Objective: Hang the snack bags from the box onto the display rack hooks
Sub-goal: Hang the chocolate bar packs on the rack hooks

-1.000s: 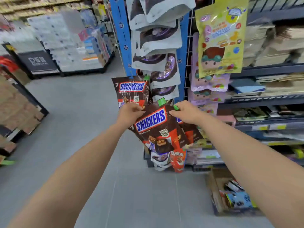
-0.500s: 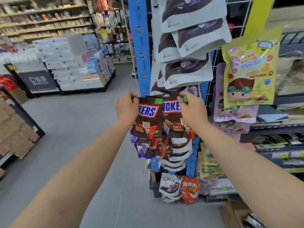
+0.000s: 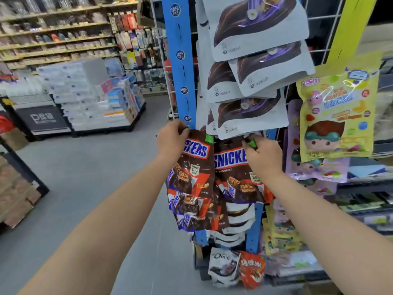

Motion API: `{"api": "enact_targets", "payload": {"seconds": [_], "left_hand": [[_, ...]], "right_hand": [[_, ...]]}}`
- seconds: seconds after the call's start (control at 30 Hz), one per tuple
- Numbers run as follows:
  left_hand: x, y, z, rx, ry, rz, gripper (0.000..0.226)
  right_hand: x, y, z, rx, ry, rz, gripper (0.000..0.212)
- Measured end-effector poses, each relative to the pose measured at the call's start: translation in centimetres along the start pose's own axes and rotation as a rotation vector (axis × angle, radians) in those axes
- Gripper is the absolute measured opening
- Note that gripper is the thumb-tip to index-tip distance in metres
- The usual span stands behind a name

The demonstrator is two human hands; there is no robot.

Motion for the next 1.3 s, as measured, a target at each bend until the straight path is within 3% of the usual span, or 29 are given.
{"api": "enact_targets", "payload": {"seconds": [0.17,0.37,0.53,0.73,1.07,1.2,1.3], "left_hand": [[0.8,-0.1,-0.6,0.034,-0.071,-0.093,0.011],[1.2,0.8,-0.4,0.114,-0.102,-0.278,0.024],[0.6,1.4,0.2,0.261,-0.02,-0.231,0.033],[-0.6,0.7,0.4,0.194,0.1,-0.042,0.026],[-0.4,1.1,0.3,0.173,0.095,-0.215,0.036],[-0.9,0.5,0.4,0.061,0.132,-0.276,0.031],[-0.6,0.1,0.1,0.143,0.098,-0.181,0.032]], "right_hand": [[-0.6,-0.3,0.2,-0.002,-0.053,0.04,0.021],[-1.4,-0.8,-0.8,-0.032,-0.026,0.086,0.024],[-2.9,-0.7,-2.1,0.007,0.04,0.104,0.024],[-4.7,-0.5,-3.8,0.091,0.069,0.118,0.021],[-4.4,-2.8,-6.8,0.154,0.177,0.033,0.025],[-4.8,-4.2,-5.9,0.284,0.056,0.017,0.023],[-4.7,-5.5,-4.0,0.266,-0.223,0.019,0.027]]}}
Point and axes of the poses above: each hand's wrist, its own x-axis towards the middle knuckle, its own z-axis out of the palm, y = z × x, the point moved 6 cm from there along x, towards the middle knuckle, and after that the axes turned 1 degree about z, right-handed, at the moved point
